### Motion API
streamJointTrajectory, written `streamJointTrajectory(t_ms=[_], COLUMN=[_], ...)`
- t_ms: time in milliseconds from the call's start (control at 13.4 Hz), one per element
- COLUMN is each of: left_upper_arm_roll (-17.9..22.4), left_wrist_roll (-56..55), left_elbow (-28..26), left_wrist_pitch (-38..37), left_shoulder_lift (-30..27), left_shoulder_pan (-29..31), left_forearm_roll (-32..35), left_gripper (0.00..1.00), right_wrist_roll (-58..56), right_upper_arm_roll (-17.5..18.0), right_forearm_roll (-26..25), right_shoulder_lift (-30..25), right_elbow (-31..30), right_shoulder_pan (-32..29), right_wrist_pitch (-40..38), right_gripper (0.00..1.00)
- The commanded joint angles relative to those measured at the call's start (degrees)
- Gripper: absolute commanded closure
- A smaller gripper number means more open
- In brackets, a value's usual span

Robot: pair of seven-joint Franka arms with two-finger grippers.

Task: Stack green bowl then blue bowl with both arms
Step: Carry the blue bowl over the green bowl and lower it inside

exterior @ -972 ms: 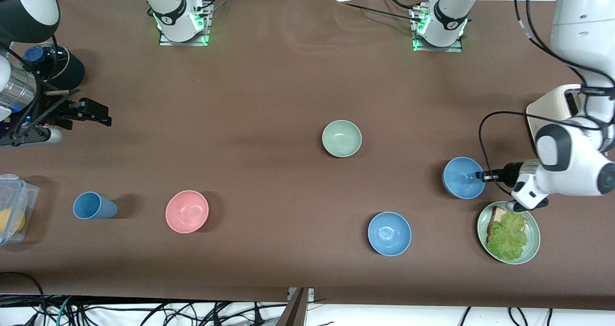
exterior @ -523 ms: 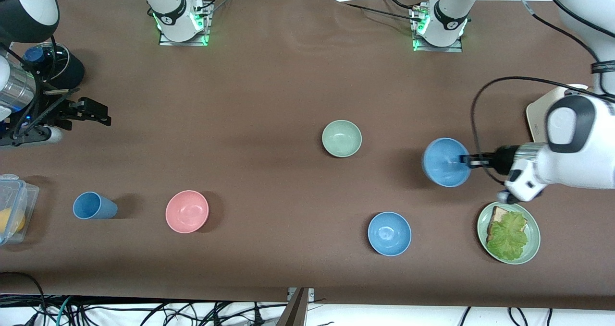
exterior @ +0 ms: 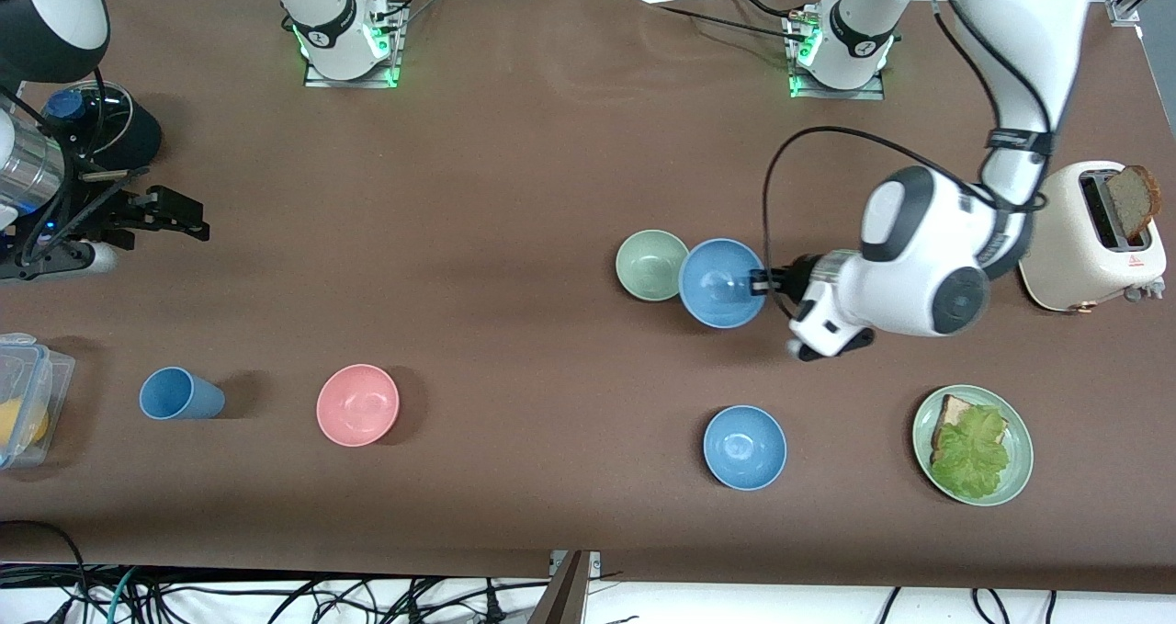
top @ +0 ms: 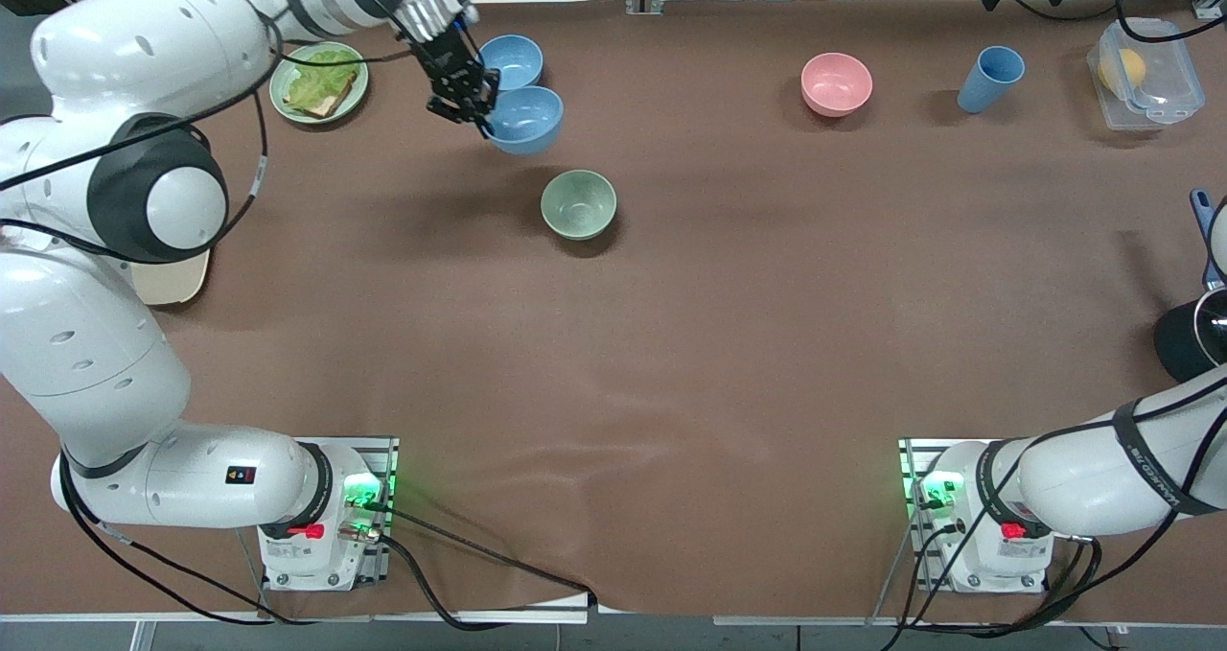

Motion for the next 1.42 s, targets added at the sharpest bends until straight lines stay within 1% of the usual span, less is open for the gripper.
streamJointTrajectory(t_ms=[0, 150, 299, 374, 449, 598, 972, 1271, 1346], left_upper_arm_roll=[-0.16, -0.42, -0.6, -1.82, -2.18, -2.18, -2.18, -2.18, -2.18], left_wrist_roll=[-0.31, -0.14, -0.05, -0.05, -0.05, -0.05, -0.22, -0.22, -0.22], left_elbow=[-6.73, -10.07, -11.31, -12.71, -13.68, -13.6, -13.78, -13.69, -13.69], left_wrist_pitch=[7.75, 7.93, 8.11, 8.2, 9.24, 10.92, 14.52, 15.76, 15.76], left_shoulder_lift=[-1.36, -2.15, -2.33, -2.59, -2.86, -2.77, -0.4, 0.04, 0.04], left_shoulder_pan=[-2.42, -2.96, -3.3, -3.22, -2.96, -3.21, -4.09, -4.27, -4.62], left_forearm_roll=[-1.27, -1.27, -2.75, -2.76, -2.85, -4.86, -4.87, -4.87, -4.87], left_gripper=[1.0, 1.0, 1.0, 1.0, 1.0, 1.0, 1.0, 1.0, 0.97], right_wrist_roll=[-2.48, -2.48, -2.48, -2.48, -2.57, -2.48, -2.57, -2.57, -2.57], right_upper_arm_roll=[0.19, 0.19, 0.19, 0.19, 0.27, 0.28, 0.19, 0.19, 0.27], right_forearm_roll=[-0.04, -0.04, -0.04, -0.04, -0.04, -0.12, -0.12, -0.12, -0.04], right_shoulder_lift=[0.52, 0.52, 0.52, 0.52, 0.52, 0.52, 0.52, 0.52, 0.52], right_elbow=[1.25, 1.25, 1.25, 1.25, 1.25, 1.25, 1.25, 1.25, 1.25], right_shoulder_pan=[-1.1, -1.19, -1.19, -1.19, -1.19, -1.19, -1.19, -1.19, -1.19], right_wrist_pitch=[-0.32, -0.32, -0.41, -0.41, -0.41, -0.41, -0.41, -0.41, -0.41], right_gripper=[0.0, 0.0, 0.0, 0.0, 0.0, 0.0, 0.0, 0.0, 0.0])
